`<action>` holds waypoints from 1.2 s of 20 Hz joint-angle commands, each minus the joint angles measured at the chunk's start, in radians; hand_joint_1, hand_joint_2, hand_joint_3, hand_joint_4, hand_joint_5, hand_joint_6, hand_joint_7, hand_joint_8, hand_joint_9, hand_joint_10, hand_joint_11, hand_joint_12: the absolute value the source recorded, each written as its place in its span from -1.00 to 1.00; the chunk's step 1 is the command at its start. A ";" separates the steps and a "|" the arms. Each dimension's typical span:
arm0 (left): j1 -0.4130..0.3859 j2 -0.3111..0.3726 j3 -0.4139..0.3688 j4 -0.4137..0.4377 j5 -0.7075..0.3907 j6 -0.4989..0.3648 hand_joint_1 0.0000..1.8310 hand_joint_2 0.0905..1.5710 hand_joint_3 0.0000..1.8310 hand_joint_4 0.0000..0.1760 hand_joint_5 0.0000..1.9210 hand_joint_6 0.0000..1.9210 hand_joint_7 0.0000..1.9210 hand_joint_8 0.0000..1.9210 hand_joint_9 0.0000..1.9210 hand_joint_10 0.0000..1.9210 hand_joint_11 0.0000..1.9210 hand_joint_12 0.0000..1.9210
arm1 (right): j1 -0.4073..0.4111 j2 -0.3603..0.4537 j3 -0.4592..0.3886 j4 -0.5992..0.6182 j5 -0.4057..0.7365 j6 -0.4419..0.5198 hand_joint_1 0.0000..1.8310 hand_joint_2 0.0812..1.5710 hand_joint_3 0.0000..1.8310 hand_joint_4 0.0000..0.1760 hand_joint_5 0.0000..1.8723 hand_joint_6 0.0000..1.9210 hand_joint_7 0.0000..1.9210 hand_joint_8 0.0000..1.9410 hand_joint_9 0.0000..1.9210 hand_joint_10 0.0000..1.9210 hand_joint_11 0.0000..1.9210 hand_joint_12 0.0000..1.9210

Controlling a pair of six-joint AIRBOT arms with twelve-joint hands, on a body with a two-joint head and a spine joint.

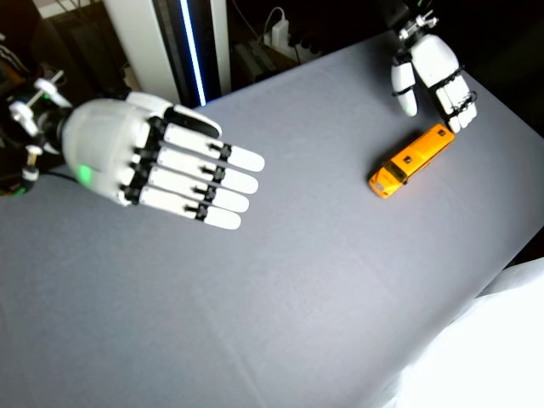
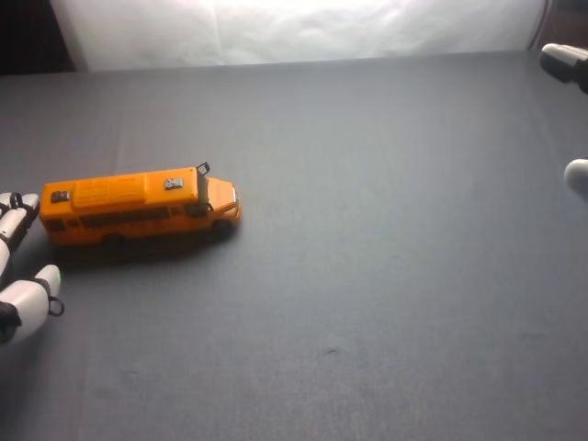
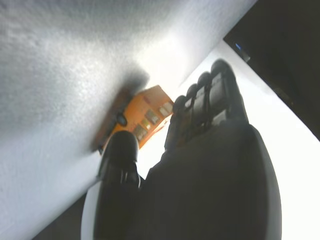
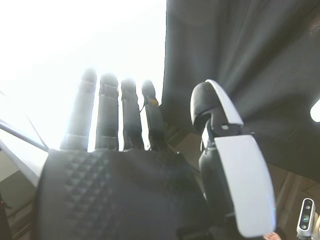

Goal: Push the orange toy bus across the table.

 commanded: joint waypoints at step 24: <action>-0.120 -0.079 0.031 0.127 -0.015 0.072 -1.00 1.00 -0.94 -1.00 -1.00 -1.00 -1.00 -1.00 -1.00 -1.00 -1.00 -1.00 | 0.000 -0.002 0.006 0.009 0.123 0.009 -0.47 0.73 -1.00 -1.00 -0.77 -1.00 -0.75 -1.00 -0.74 -1.00 -0.74 -0.98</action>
